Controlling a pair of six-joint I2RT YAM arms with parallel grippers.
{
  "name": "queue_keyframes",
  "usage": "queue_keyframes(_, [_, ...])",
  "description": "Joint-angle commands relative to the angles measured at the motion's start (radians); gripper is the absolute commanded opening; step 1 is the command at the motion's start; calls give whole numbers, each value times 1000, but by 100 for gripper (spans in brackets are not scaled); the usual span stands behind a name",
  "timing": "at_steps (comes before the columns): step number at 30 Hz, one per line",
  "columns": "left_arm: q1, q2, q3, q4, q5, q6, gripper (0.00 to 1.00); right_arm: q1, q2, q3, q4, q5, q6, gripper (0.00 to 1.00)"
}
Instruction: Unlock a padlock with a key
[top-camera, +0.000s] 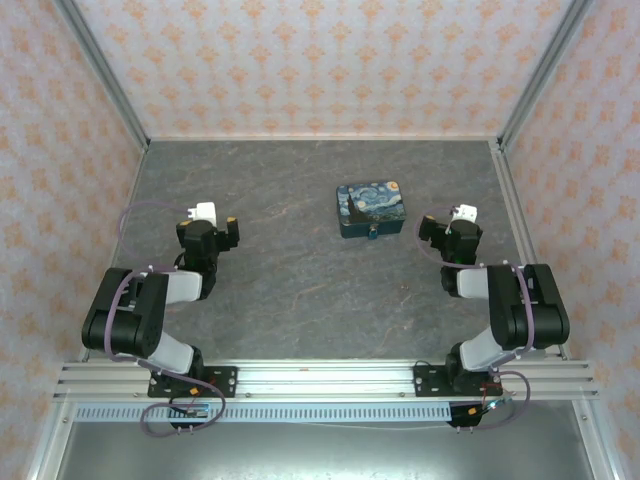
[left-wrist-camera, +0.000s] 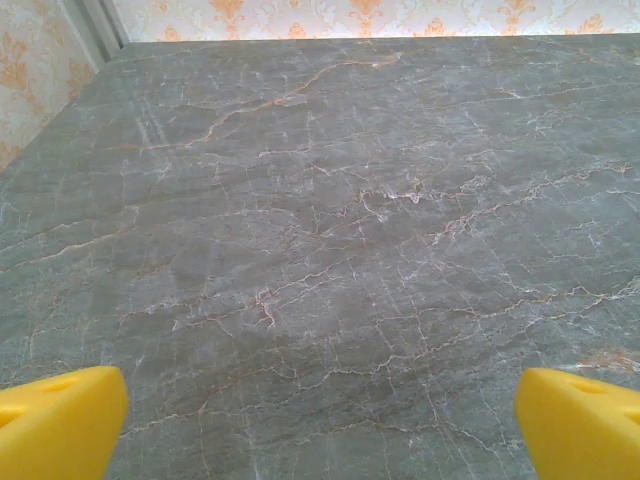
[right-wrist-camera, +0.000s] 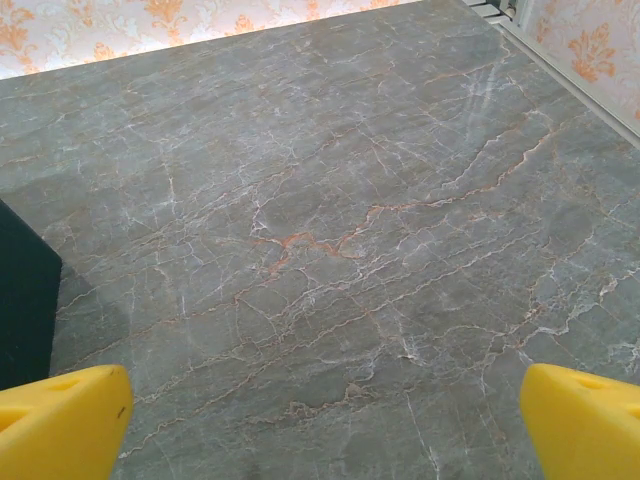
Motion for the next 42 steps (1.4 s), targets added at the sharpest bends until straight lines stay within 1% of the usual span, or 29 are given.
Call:
queue_keyframes(1, [3,-4,16,-8,7,-14,100,2,-4,13,-1,15,4,99])
queue_keyframes(27, [4,-6,16,-7,3,-15,100,-4,-5,11,3,5,9,99])
queue_keyframes(28, [4,-17,24,-28,-8,-20,100,-3,-6,8,7,8,11,99])
queue_keyframes(29, [4,-41,37,-68,-22,-28,100,-4,-15,9,-1,39,24,99])
queue_keyframes(31, [3,-114,65,-172,-29,-26,100,-10,-63,15,-51,83,52,99])
queue_keyframes(34, [1,-241,89,-295,-56,-49,100,-15,-182,17,-152,94,64,99])
queue_keyframes(35, [1,-287,100,-338,-60,-71,100,-15,-234,29,-225,99,78,99])
queue_keyframes(38, [-3,-393,166,-508,-35,-138,100,-14,-352,68,-415,65,121,99])
queue_keyframes(40, [-4,-441,216,-617,-7,-218,100,-15,-431,95,-530,18,171,99])
queue_keyframes(42, [-3,-458,288,-750,23,-316,100,-14,-496,123,-642,-56,239,99])
